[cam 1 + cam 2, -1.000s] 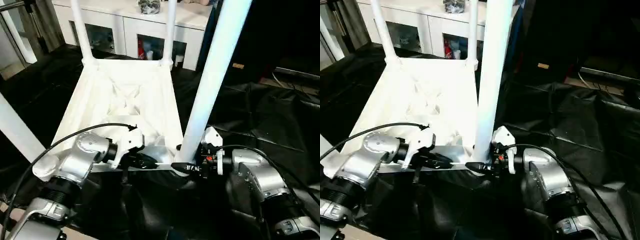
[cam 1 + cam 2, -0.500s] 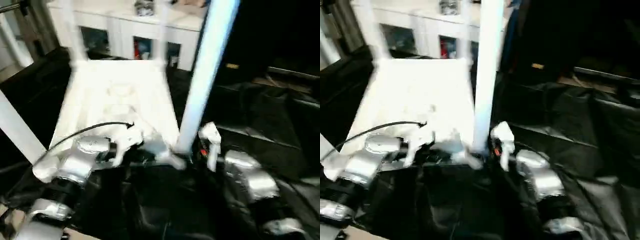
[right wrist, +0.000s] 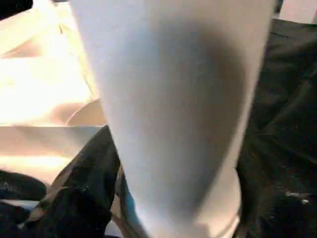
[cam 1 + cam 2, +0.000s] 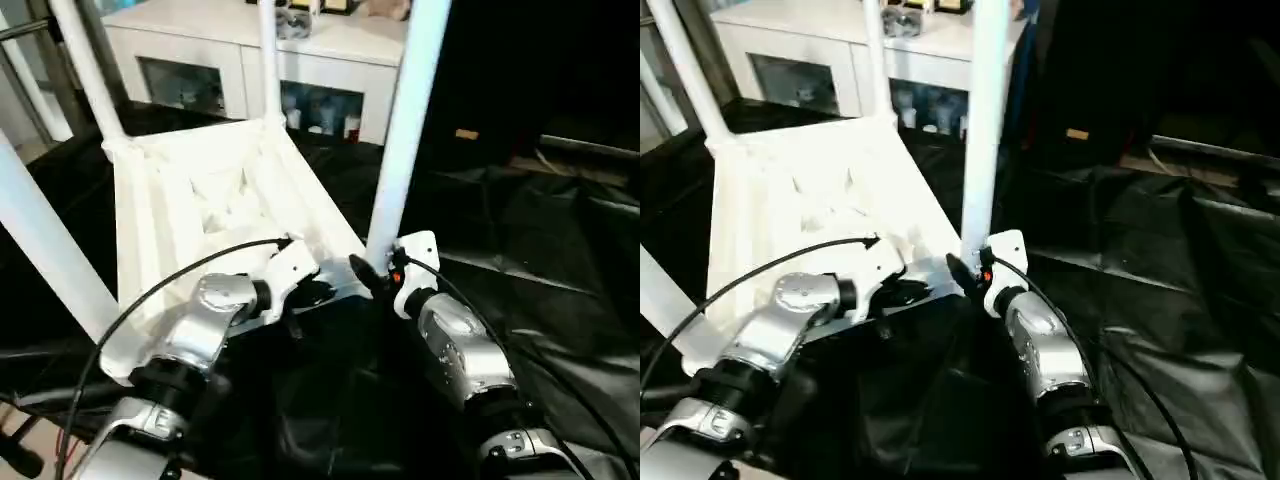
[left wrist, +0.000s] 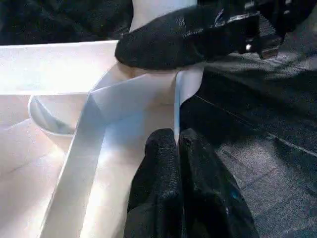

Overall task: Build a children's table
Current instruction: Rotate leg to tighten

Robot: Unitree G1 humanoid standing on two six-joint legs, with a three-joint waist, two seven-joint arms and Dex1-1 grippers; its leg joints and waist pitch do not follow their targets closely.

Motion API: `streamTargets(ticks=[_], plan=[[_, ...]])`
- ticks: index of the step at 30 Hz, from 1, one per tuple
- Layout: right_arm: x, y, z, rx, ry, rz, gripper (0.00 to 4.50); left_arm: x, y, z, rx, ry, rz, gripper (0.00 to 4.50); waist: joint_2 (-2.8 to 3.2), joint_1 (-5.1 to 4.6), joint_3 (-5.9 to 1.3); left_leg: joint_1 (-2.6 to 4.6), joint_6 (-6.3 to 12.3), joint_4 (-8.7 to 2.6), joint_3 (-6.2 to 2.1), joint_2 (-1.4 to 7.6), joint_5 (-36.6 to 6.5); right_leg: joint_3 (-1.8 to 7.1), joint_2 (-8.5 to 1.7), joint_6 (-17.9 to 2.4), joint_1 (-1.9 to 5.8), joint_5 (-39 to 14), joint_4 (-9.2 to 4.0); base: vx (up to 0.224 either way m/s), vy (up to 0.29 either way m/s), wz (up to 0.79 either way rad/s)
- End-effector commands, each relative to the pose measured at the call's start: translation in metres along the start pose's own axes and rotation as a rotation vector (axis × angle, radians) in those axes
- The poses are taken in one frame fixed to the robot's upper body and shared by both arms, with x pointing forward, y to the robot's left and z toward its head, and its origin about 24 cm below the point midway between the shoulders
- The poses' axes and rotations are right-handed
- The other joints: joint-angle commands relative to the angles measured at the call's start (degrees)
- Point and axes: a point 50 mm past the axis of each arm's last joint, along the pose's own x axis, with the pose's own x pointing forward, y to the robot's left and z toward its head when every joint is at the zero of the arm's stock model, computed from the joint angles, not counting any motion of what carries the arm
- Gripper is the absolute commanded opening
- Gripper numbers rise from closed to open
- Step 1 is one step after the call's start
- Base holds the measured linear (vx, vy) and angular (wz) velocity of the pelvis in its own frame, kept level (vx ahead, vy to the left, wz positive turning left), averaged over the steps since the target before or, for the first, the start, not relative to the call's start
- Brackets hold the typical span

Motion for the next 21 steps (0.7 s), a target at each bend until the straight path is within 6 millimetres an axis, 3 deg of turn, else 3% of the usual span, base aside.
streamTargets(ticks=[1, 10, 15, 21], plan=[[0.006, 0.030, -0.017, 0.023, 0.093, 0.182, 3.68, 0.015, -0.018, 0.019, 0.046, -0.103, -0.140, 0.00, -0.12, 0.01, -2.15, -0.33, 1.84, -4.16, -0.37, 1.38, -11.88, 2.48, -2.63, -10.73, 1.85, -10.17, -4.61, 0.000, 0.000, 0.00], [-0.013, 0.023, -0.011, -0.058, 0.108, 0.459, 3.68, -0.008, -0.011, 0.005, 0.088, -0.042, -0.253, 0.00, -0.08, 0.15, -2.38, -0.38, 3.52, -3.85, -0.26, 1.55, -9.00, 2.28, -2.68, -13.21, 2.16, -4.29, -3.95, 0.000, 0.000, 0.00], [-0.035, 0.013, -0.007, -0.127, 0.153, 0.682, 3.68, -0.026, -0.007, -0.005, 0.081, 0.023, -0.360, 0.00, -0.21, 0.62, -2.47, -0.32, 5.37, -3.47, -0.04, 1.57, -6.91, 2.21, -2.60, -15.04, 2.41, 0.36, -3.44, 0.000, 0.000, 0.00], [-0.044, 0.007, -0.005, -0.131, 0.208, 0.778, 3.68, -0.034, -0.007, -0.008, 0.065, 0.044, -0.435, 0.00, -0.35, 1.30, -2.29, -0.13, 4.33, -3.60, 0.08, 1.86, -8.46, 2.17, -2.71, -15.62, 2.30, -1.74, -3.42, 0.000, 0.000, 0.00]])
